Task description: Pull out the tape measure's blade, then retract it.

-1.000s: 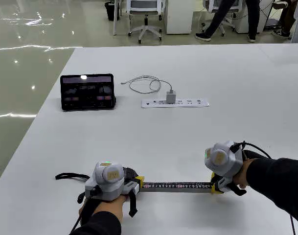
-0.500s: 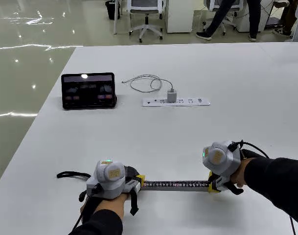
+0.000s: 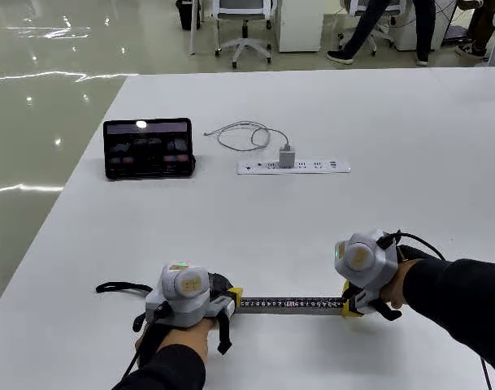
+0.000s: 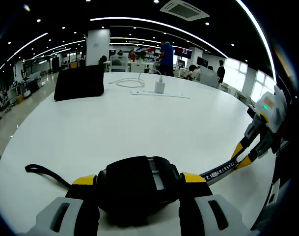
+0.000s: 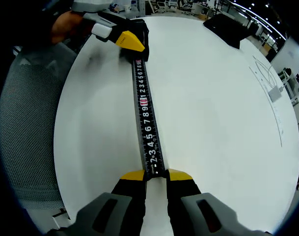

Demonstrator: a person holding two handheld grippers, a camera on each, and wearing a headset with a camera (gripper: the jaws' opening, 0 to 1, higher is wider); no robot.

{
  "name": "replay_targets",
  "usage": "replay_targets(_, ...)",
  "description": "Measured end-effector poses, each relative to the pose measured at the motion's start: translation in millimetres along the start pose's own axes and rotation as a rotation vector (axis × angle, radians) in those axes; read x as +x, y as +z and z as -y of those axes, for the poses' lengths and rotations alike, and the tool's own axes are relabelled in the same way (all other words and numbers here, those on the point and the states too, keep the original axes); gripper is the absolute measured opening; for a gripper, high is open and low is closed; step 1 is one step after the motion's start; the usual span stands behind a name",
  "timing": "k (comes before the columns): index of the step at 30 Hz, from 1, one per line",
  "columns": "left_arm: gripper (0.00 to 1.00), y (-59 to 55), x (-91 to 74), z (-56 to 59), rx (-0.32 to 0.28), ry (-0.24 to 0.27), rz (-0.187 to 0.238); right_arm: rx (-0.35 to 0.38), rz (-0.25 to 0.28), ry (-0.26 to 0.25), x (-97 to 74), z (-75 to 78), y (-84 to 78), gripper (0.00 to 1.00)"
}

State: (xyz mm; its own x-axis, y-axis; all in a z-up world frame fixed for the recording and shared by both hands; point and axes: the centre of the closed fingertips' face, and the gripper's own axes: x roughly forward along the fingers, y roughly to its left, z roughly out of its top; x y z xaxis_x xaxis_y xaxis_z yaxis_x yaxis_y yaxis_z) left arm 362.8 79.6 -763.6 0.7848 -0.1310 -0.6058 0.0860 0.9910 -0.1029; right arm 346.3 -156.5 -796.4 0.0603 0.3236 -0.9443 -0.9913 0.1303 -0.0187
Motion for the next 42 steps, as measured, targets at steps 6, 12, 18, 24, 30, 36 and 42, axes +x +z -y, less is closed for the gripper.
replay_targets(6,0.62,0.3,-0.2,0.0,0.001,0.001,0.001,-0.001,0.001,-0.001,0.9,-0.6,3.0,0.11)
replay_targets(12,0.62,0.2,-0.1,0.1,0.000,-0.001,-0.002,0.001,0.010,0.001,3.3,-1.1,8.2,0.11)
replay_targets(18,0.62,0.0,-0.2,0.3,-0.002,0.000,-0.004,-0.006,0.022,0.002,5.7,-1.6,13.9,0.11)
replay_targets(24,0.62,0.3,-0.6,0.2,-0.003,0.000,-0.004,-0.009,0.024,0.002,7.3,-2.3,16.8,0.11)
replay_targets(30,0.62,0.2,0.1,-0.1,-0.002,0.000,-0.004,-0.011,0.026,0.002,8.5,-3.2,19.5,0.11)
replay_targets(36,0.62,0.1,0.3,0.0,-0.004,0.000,-0.007,-0.019,0.032,0.000,9.4,-5.2,22.1,0.11)
replay_targets(42,0.62,0.2,0.5,-0.2,-0.004,0.000,-0.005,-0.019,0.036,0.001,10.2,-5.5,25.0,0.11)
